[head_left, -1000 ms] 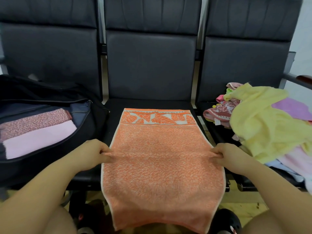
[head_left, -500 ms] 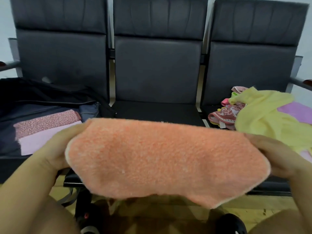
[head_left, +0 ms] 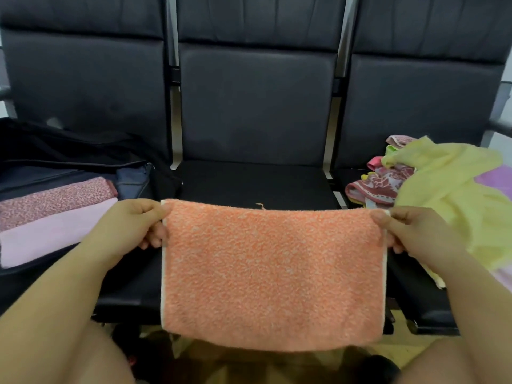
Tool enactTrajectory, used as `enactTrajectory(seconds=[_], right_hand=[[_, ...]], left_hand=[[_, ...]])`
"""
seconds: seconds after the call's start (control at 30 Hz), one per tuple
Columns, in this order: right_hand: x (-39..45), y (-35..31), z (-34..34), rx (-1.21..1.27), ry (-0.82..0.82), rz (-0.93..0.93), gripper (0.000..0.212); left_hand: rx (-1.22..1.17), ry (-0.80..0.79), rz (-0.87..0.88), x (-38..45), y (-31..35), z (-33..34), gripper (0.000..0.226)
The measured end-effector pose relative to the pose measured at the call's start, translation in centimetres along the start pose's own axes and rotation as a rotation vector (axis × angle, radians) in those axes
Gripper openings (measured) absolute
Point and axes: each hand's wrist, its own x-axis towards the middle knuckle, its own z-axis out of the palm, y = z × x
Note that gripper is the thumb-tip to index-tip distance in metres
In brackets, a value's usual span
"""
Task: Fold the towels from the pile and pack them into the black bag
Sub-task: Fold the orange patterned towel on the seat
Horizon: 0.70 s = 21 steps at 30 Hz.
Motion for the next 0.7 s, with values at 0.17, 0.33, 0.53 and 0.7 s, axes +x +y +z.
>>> enactTrajectory(seconds=[0.17,0.33,0.53,0.7], right_hand=[[2.5,-0.5,2.6,-0.017,0.202,-0.067,0.023],[2.6,-1.9,6.2,-0.034,-0.336,-0.029,0.123],[2.9,-1.1,7.9,-0.662,-0.829,0.1,0.107],[4.2,-0.1,10.0,-0.642,-0.705,-0.013,0.104]], left_hand=[[-0.15,0.185,-0.003,2.8,0.0,2.6,0.017],[0.281,-0.337,0.093,3.3,0.2,6.7,0.1],[0.999,-0.749,-0.158,1.3,-0.5,8.6,0.106],[1.039,-0.538,-0.156,3.3,-1.3,8.9,0.114]])
